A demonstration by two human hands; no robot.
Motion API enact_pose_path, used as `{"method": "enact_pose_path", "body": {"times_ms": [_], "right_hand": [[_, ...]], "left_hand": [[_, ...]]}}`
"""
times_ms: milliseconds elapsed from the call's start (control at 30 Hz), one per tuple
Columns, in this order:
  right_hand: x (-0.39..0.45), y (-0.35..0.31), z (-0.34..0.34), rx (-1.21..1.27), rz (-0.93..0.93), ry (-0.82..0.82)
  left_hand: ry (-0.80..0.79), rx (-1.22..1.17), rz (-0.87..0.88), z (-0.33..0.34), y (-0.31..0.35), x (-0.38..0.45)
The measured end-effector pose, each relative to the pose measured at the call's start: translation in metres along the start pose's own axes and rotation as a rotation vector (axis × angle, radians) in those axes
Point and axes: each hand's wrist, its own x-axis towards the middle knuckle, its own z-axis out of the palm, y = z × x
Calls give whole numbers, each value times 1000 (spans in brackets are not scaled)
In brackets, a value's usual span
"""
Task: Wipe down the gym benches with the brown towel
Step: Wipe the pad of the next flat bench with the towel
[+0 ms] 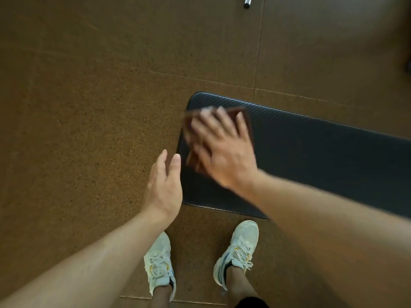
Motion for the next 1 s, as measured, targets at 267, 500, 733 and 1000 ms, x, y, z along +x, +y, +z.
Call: {"method": "enact_pose_path", "body": {"times_ms": [267, 500, 733, 1000], "right_hand": [[-68, -20, 12, 23, 286, 20], [-98, 4, 12, 4, 235, -92], [12, 52, -13, 83, 605, -22], [-124, -6, 18, 6, 450, -187]], "left_hand": [[-120, 379, 189, 12, 16, -5], [-141, 1262, 222, 12, 32, 2], [-156, 1475, 287, 15, 33, 10], [-253, 1644, 236, 34, 53, 14]]}}
